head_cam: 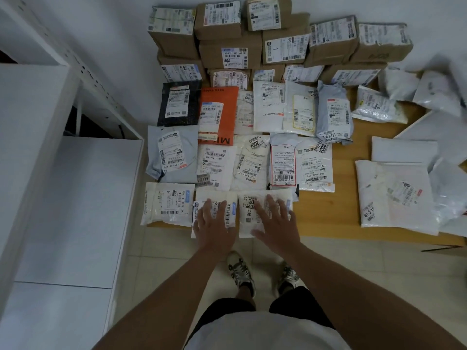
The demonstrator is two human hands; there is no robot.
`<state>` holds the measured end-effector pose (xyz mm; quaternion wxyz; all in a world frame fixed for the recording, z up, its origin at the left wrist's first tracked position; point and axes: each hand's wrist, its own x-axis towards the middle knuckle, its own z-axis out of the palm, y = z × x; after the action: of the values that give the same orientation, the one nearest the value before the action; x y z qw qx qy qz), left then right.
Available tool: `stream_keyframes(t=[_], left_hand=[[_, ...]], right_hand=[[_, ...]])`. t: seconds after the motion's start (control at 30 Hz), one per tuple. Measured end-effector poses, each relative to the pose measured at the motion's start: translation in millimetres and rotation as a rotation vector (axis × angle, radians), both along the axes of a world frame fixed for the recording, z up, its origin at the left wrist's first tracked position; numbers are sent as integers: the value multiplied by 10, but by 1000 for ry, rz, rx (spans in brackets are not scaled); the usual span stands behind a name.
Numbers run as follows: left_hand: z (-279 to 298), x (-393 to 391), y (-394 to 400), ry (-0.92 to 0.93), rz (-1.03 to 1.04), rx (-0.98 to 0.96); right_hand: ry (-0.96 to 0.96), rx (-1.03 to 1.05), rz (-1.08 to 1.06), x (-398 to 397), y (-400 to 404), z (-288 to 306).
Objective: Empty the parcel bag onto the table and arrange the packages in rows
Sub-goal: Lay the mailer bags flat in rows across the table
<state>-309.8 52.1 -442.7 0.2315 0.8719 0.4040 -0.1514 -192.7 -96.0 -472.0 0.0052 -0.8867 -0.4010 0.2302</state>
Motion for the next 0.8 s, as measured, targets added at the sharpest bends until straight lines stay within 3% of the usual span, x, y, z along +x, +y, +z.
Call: stream_keyframes(t=[0.27, 0.4, 0.63, 0.8], left_hand=[[48, 78, -57, -11, 62, 78], [105, 242, -163, -174, 32, 189], [247, 1017, -699, -298, -140, 139], [243, 1689, -1363, -263, -222, -100]], right_hand=[[-45, 37, -48, -26, 12, 24], [-89, 113, -125, 243, -208, 118], [-155, 22, -566, 1066, -1109, 228], [-172, 67, -922, 1847, -1881, 270]])
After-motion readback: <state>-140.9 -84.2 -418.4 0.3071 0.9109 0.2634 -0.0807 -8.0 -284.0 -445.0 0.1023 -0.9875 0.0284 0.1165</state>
